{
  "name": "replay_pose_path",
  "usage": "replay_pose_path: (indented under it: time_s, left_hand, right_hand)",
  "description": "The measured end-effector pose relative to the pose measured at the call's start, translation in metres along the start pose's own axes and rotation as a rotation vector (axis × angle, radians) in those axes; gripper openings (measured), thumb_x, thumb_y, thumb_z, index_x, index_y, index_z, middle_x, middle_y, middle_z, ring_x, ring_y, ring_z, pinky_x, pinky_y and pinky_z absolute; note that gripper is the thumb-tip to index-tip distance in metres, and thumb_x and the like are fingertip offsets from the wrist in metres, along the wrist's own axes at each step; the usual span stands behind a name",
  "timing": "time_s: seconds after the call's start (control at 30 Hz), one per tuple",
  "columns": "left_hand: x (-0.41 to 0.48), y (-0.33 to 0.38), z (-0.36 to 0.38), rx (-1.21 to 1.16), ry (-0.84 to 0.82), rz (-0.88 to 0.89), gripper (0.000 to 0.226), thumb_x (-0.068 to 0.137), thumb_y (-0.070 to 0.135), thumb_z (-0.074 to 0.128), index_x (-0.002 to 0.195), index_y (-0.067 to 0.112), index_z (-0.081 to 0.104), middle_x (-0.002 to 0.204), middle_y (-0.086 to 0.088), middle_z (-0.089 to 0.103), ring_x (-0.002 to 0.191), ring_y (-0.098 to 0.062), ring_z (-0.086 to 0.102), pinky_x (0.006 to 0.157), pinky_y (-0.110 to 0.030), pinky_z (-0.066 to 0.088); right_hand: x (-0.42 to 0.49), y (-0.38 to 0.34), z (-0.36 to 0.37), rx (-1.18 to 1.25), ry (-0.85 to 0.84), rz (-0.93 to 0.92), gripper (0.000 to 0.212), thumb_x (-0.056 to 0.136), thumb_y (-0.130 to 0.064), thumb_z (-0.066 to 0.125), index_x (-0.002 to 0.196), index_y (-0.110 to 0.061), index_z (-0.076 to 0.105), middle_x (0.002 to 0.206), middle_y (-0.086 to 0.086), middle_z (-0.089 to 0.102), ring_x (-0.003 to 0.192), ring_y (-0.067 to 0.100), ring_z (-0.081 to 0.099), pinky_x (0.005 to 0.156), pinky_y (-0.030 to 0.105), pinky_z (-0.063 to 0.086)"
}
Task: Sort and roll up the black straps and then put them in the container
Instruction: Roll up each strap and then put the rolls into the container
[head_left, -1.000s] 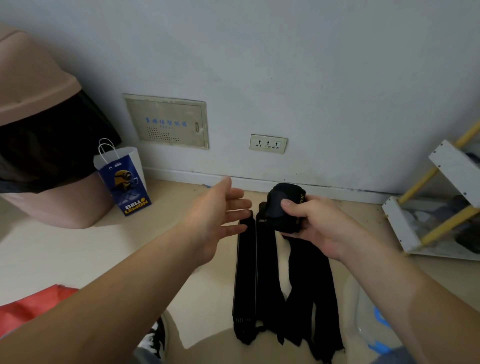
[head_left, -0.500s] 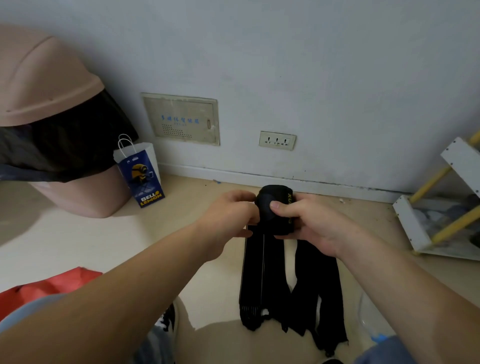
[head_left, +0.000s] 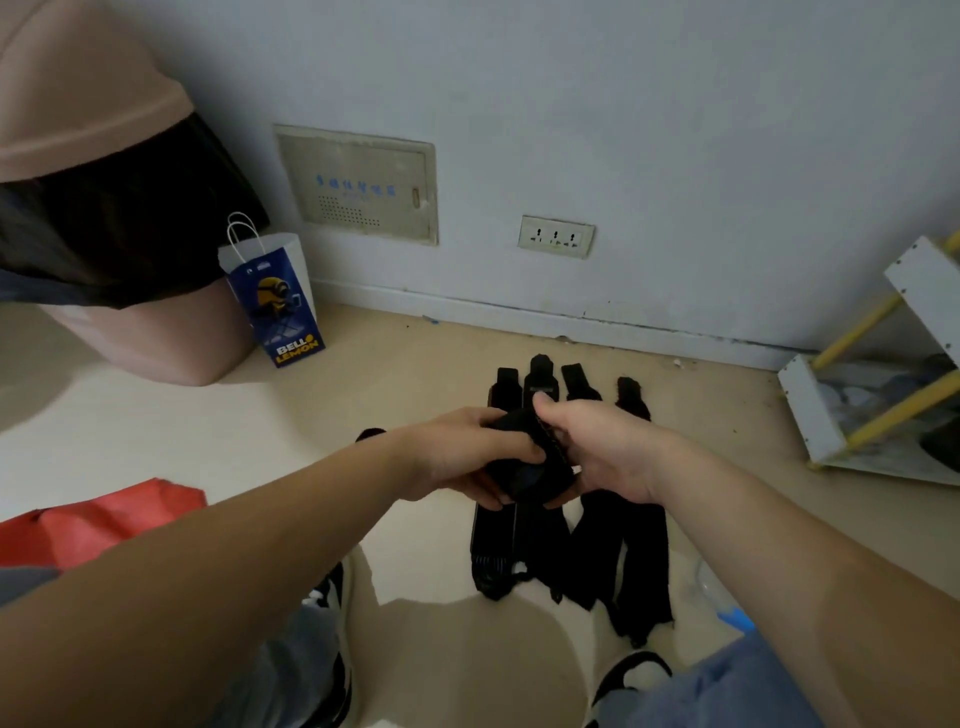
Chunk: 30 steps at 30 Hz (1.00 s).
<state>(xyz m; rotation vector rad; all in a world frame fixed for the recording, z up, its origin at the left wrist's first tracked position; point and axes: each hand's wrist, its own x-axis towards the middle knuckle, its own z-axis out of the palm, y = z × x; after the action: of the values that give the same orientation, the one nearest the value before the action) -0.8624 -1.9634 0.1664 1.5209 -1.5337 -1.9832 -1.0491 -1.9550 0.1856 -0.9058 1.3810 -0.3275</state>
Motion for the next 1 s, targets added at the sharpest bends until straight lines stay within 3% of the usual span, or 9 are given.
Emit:
replay_pose_path:
  time_s: [0.07,0.13,0.27,0.4,0.5,0.67,0.8,0.87,1.0]
  left_hand:
    - [0.015,-0.018,-0.001,-0.011,0.019,-0.069,0.037,0.092,0.031,0.076,0.124,0.016,0.066,0.113,-0.015,0.077,0.1,-0.037,0.077,0.085,-0.04,0.065]
    - [0.033,-0.041,-0.007,-0.021,0.058,-0.136,0.042,0.089,0.032,0.079,0.123,0.014,0.063,0.11,-0.015,0.076,0.096,-0.034,0.078,0.086,-0.042,0.066]
    - [0.068,-0.093,-0.027,0.005,0.186,-0.27,0.05,0.082,0.031,0.086,0.119,0.009,0.059,0.108,-0.016,0.074,0.095,-0.033,0.077,0.084,-0.045,0.066]
    - [0.1,-0.142,-0.053,0.176,0.264,-0.36,0.062,0.073,0.035,0.091,0.117,0.007,0.057,0.108,-0.014,0.069,0.096,-0.031,0.071,0.081,-0.044,0.064]
    - [0.123,-0.169,-0.077,0.28,0.293,-0.396,0.064,0.074,0.037,0.091,0.117,0.008,0.053,0.099,-0.008,0.062,0.084,-0.022,0.065,0.071,-0.037,0.061]
    - [0.157,-0.209,-0.11,0.481,0.417,-0.429,0.07,0.079,0.04,0.082,0.13,0.015,0.041,0.104,-0.004,0.06,0.095,-0.026,0.065,0.078,-0.039,0.06]
    - [0.169,-0.239,-0.12,0.56,0.594,-0.442,0.061,0.081,0.041,0.077,0.126,0.019,0.041,0.112,-0.004,0.057,0.102,-0.028,0.063,0.079,-0.042,0.059]
    - [0.171,-0.253,-0.125,0.573,0.621,-0.436,0.06,0.086,0.042,0.075,0.13,0.018,0.043,0.119,-0.005,0.055,0.111,-0.028,0.059,0.078,-0.041,0.054]
    - [0.168,-0.264,-0.126,0.624,0.713,-0.404,0.063,0.085,0.048,0.075,0.132,0.017,0.046,0.126,-0.004,0.049,0.118,-0.026,0.051,0.085,-0.038,0.049]
  right_hand:
    - [0.016,0.011,0.005,-0.069,0.124,0.069,0.054,0.111,-0.056,0.04,0.138,-0.016,0.063,0.12,0.011,0.076,0.107,0.027,0.075,0.09,0.048,0.064]
    - [0.032,0.023,0.008,-0.2,0.231,0.105,0.06,0.11,-0.056,0.04,0.154,-0.017,0.05,0.138,0.013,0.065,0.116,0.028,0.068,0.091,0.045,0.063]
    - [0.067,0.035,0.014,-0.382,0.217,0.153,0.06,0.111,-0.053,0.043,0.16,-0.019,0.042,0.153,0.011,0.053,0.121,0.027,0.063,0.079,0.032,0.058]
    - [0.123,0.044,0.027,-0.435,0.177,0.227,0.059,0.11,-0.05,0.047,0.157,-0.015,0.045,0.149,0.011,0.056,0.123,0.028,0.064,0.099,0.043,0.06]
    - [0.171,0.052,0.047,-0.467,0.127,0.196,0.049,0.111,-0.045,0.047,0.149,-0.014,0.054,0.132,0.007,0.063,0.115,0.025,0.065,0.096,0.041,0.061]
    - [0.237,0.069,0.077,-0.43,0.064,0.182,0.044,0.11,-0.044,0.049,0.14,-0.013,0.06,0.116,0.007,0.068,0.106,0.023,0.068,0.086,0.039,0.063]
    - [0.271,0.093,0.089,-0.321,0.097,0.215,0.035,0.11,-0.035,0.05,0.123,-0.006,0.065,0.102,0.009,0.066,0.091,0.024,0.065,0.089,0.045,0.062]
    - [0.277,0.104,0.088,-0.277,0.118,0.256,0.028,0.11,-0.033,0.05,0.116,-0.009,0.064,0.1,0.01,0.067,0.091,0.026,0.066,0.085,0.041,0.06]
    - [0.28,0.119,0.081,-0.298,0.148,0.299,0.02,0.111,-0.035,0.049,0.095,-0.026,0.057,0.114,0.015,0.072,0.108,0.031,0.072,0.098,0.047,0.061]
